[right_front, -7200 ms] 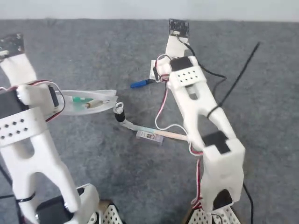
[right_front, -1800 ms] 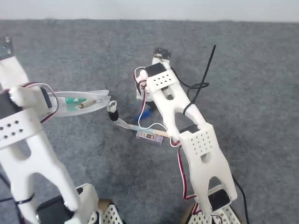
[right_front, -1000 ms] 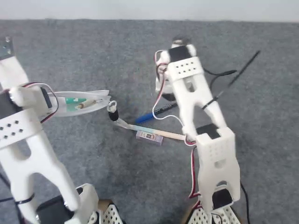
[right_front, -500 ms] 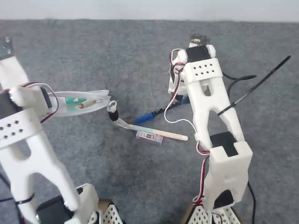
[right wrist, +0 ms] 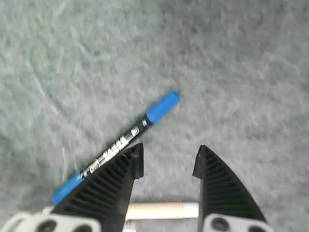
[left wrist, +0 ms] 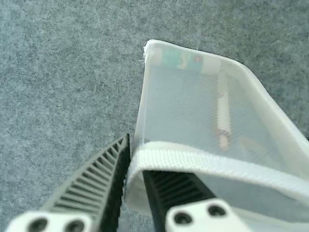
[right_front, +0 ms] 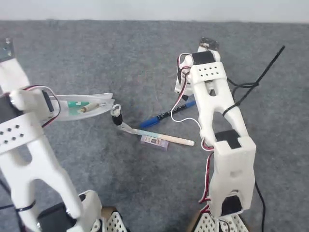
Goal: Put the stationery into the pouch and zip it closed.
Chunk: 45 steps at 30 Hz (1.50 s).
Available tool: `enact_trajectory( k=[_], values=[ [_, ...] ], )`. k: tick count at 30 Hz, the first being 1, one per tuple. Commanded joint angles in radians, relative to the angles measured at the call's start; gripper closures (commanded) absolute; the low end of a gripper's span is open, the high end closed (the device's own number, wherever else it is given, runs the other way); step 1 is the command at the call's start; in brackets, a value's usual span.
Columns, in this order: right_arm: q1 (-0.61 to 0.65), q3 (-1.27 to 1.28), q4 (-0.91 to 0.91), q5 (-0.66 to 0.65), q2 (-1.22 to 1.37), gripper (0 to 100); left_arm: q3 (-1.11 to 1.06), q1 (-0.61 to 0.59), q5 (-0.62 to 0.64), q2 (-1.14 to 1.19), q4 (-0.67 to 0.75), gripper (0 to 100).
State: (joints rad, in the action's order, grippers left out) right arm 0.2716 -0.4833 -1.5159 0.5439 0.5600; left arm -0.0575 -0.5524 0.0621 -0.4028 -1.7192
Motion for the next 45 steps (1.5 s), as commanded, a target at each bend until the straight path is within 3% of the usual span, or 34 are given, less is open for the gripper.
enact_trajectory(
  k=[1,7,23,29,36,45],
  values=[
    [-0.008,-0.011,0.054,0.012,0.007,82.4,0.019,-0.002,-0.005,-0.015,0.011,99],
    [-0.007,-0.032,0.122,0.012,0.084,82.4,-0.007,-0.003,-0.008,-0.015,0.032,99],
    [-0.007,-0.491,-0.085,0.012,0.433,83.1,-0.031,-0.002,-0.008,-0.015,0.052,99],
    [-0.005,-0.66,-0.177,0.008,0.538,97.4,-0.031,-0.003,-0.008,-0.015,0.054,99],
    [-0.01,-0.844,-0.272,0.006,0.585,99.2,-0.031,-0.005,-0.008,-0.015,0.052,99],
    [-0.013,-0.853,-0.283,-0.04,0.518,99.2,-0.033,-0.005,-0.009,-0.015,0.051,99]
  ],
)
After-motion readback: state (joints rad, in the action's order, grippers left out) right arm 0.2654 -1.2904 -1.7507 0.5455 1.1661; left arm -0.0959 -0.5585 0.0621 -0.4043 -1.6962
